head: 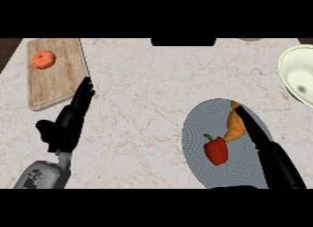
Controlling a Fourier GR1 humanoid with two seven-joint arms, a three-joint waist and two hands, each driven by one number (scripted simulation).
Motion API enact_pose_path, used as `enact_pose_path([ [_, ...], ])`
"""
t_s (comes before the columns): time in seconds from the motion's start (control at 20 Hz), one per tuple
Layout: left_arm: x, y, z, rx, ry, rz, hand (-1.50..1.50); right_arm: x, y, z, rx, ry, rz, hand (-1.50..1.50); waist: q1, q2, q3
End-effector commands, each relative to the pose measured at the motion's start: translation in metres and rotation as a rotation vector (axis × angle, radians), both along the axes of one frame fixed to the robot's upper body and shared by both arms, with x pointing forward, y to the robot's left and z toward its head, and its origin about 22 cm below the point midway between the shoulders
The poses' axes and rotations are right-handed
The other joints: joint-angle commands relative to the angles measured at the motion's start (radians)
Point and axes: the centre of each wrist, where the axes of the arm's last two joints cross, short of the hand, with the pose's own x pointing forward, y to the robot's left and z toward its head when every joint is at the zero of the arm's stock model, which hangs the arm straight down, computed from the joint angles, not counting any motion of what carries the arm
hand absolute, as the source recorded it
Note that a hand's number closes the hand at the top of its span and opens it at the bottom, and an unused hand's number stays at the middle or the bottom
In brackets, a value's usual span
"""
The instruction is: Pick the bell pepper from the placemat and place it in the bowl
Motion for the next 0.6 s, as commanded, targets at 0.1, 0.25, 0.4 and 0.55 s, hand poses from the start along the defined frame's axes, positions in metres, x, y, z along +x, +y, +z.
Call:
enact_pose_path([
  [0.1,0.013,-0.004,0.010,0.012,-0.003,0.007,0.00,0.006,0.007,-0.029,-0.039,0.117,0.015,-1.50,-0.005,0.000,0.001],
  [0.25,0.010,0.008,0.010,-0.016,0.007,-0.005,0.00,0.008,0.003,-0.035,-0.003,0.126,0.027,-1.50,-0.005,-0.001,0.001],
  [0.4,0.019,-0.005,0.003,-0.015,0.010,0.007,0.00,0.003,-0.011,-0.022,0.001,0.111,0.047,-1.50,-0.008,-0.001,0.001],
  [0.55,-0.008,-0.004,-0.014,-0.008,0.002,-0.006,0.00,-0.010,-0.023,-0.040,0.054,0.073,0.052,-1.50,-0.008,-0.001,0.001],
])
